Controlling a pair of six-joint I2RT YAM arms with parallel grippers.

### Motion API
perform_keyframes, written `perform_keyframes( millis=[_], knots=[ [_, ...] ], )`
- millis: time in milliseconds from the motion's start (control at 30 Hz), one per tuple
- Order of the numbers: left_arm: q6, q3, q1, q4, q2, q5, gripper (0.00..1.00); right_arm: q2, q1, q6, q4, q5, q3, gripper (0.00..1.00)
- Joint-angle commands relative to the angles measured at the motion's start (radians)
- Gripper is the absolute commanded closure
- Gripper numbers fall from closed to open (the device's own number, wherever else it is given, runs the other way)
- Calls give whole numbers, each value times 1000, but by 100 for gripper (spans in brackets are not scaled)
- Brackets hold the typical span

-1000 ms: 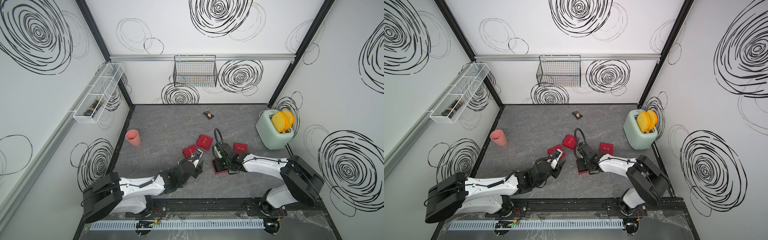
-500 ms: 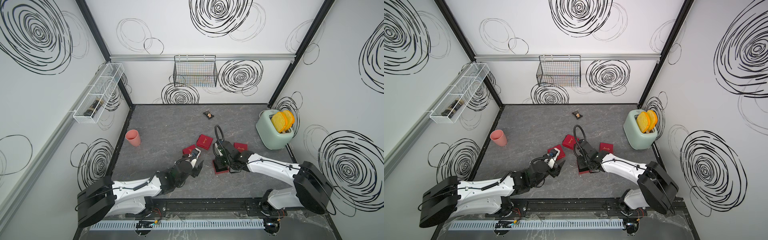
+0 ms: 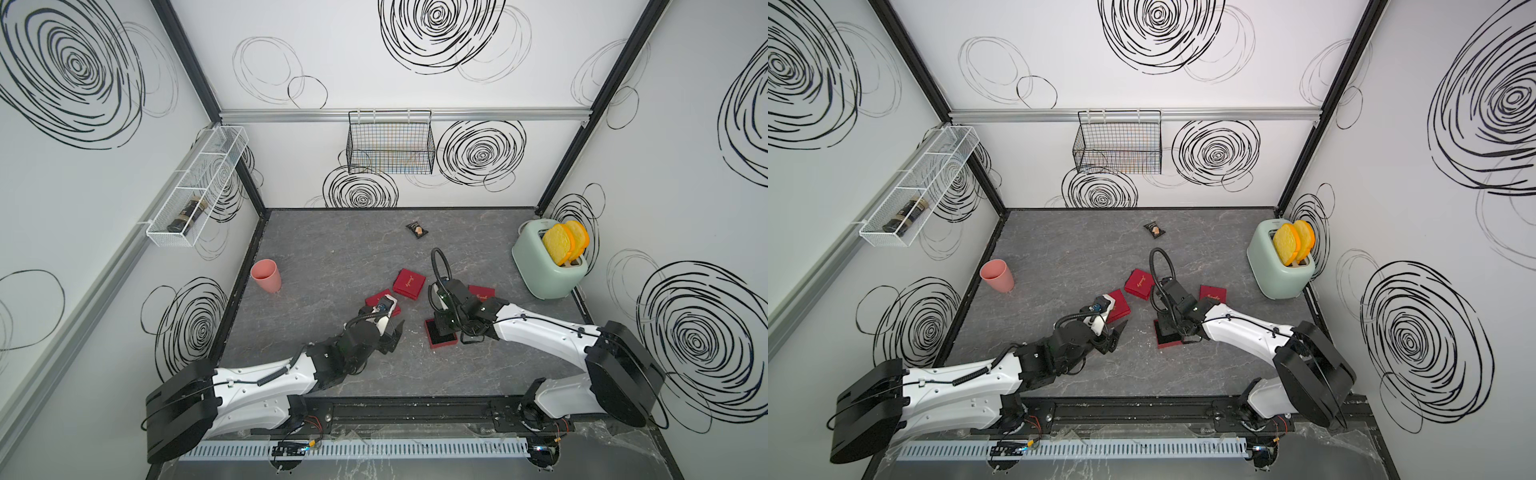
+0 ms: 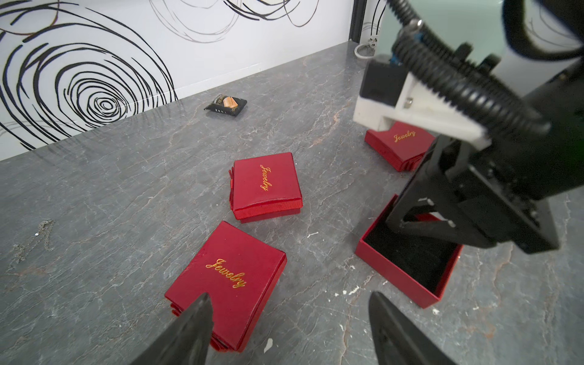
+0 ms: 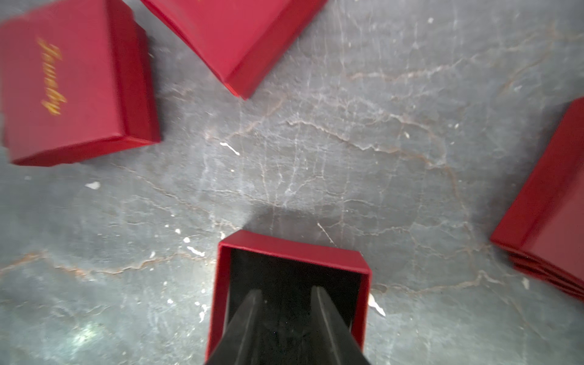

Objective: Take the necklace out of the lift-off lid jewelry box
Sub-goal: Place the inner lining in the jewelry box, then pick up the lid from the center of the board.

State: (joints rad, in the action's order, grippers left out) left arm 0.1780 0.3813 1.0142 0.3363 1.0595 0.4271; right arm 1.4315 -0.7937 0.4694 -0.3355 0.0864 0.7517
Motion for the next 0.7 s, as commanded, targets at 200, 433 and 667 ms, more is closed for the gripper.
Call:
perform_keyframes(
  millis=[200,433,667],
  knots=[
    [-10,-22,-14,-19,-59,7,19,107,1,-1,-28,35,6,68],
    [-8,-37,-22,-33,-91,1,18,-1,10,-24,-58,32,31,55],
    [-4,-51,-35,-46,-104,-32,16,-128,115,-56,-59,-7,28,40]
  ],
)
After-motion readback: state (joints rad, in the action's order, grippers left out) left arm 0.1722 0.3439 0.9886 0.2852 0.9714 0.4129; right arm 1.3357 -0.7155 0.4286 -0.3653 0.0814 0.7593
